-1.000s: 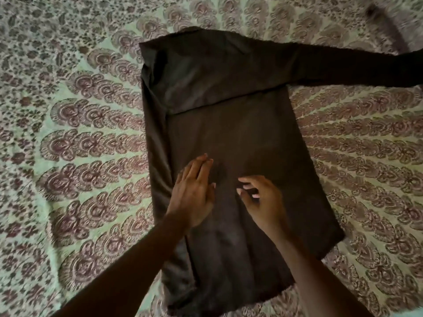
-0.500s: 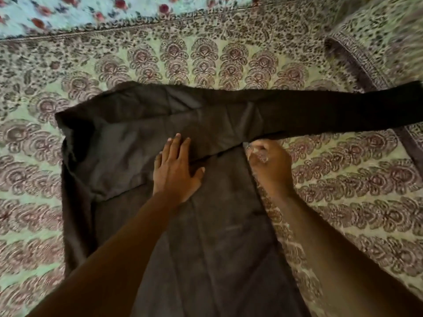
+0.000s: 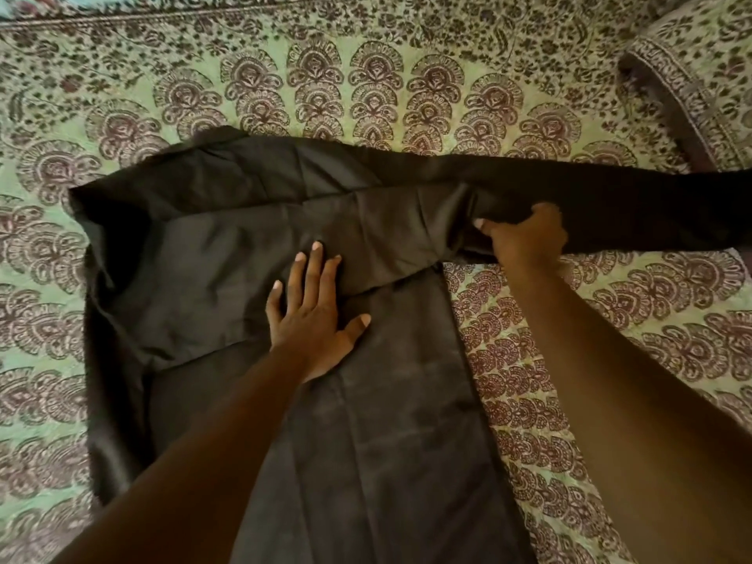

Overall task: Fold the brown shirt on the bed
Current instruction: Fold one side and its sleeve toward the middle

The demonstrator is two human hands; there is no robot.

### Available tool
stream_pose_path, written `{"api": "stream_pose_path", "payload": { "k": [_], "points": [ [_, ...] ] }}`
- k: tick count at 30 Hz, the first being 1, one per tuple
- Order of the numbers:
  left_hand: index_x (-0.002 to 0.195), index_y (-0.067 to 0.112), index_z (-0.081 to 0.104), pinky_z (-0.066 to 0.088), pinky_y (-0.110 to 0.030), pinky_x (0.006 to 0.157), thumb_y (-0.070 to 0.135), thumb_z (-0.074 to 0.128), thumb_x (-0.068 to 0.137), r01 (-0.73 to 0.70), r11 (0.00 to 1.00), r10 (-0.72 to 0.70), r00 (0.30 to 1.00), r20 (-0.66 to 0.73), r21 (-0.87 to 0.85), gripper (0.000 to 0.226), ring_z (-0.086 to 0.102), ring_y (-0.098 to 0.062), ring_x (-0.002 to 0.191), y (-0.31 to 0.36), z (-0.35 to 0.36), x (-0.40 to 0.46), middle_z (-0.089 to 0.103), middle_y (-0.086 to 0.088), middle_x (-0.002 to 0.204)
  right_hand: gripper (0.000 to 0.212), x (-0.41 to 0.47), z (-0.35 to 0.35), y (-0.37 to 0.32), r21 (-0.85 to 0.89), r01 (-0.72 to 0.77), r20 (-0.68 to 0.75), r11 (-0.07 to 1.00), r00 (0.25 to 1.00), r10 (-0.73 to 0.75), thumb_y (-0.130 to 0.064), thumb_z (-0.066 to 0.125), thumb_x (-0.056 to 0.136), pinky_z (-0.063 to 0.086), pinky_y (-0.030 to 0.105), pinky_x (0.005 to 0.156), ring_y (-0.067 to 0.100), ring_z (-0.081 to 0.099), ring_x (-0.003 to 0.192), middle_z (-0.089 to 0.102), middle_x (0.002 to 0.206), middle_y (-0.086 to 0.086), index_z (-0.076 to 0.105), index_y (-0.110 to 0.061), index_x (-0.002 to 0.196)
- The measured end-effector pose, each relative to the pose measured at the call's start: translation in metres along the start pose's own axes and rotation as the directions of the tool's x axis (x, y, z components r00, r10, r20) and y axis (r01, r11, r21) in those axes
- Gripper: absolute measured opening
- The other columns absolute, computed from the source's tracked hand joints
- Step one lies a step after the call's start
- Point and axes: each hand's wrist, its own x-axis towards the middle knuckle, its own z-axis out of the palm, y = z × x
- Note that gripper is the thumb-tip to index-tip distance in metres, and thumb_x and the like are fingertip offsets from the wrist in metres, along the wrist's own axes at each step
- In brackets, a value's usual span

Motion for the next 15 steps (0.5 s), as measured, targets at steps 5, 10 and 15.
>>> {"api": "stream_pose_path", "payload": {
  "k": [5,10,15],
  "points": [
    [0.16,0.036,-0.012,-0.008,-0.049,0.124,0.071,0.046,0.091,-0.014,1.0,0.015,0.999,0.032,-0.018,0.096,-0.027,-0.012,0.153,0.0,0.0,0.003,-0.032,0.013,0.165,0.053,-0.027,0.013,0.003,0.202,0.034,0.046,0.979,0.998,-0.044,-0.035,0.086,0.071,0.05,0.059,0.101,0.029,0.068,0.106,0.068,0.112,0.002,0.063,-0.018,0.115],
    [0.156,0.054,0.004,-0.011,-0.042,0.123,0.049,0.061,0.094,-0.026,0.967,0.054,0.993,0.105,-0.255,0.084,-0.021,-0.005,0.154,-0.007,-0.012,0.004,-0.019,0.019,0.168,0.021,-0.115,0.003,-0.01,0.348,0.483,0.01,0.804,0.855,-0.518,-0.02,0.071,0.093,0.055,0.046,0.08,0.022,0.062,0.086,0.061,0.092,0.007,0.051,-0.014,0.096],
    [0.143,0.033,0.054,0.047,-0.035,0.108,0.046,0.051,0.097,0.13,0.236,-0.085,0.99,0.113,-0.963,0.047,0.058,-0.028,0.13,-0.023,-0.073,-0.016,0.064,-0.009,0.139,0.015,-0.21,-0.006,-0.008,0.351,0.678,0.116,0.646,0.653,-0.748,-0.025,0.064,0.101,0.051,0.037,0.064,0.019,0.062,0.079,0.059,0.088,0.0,0.053,-0.016,0.103]
  ]
}}
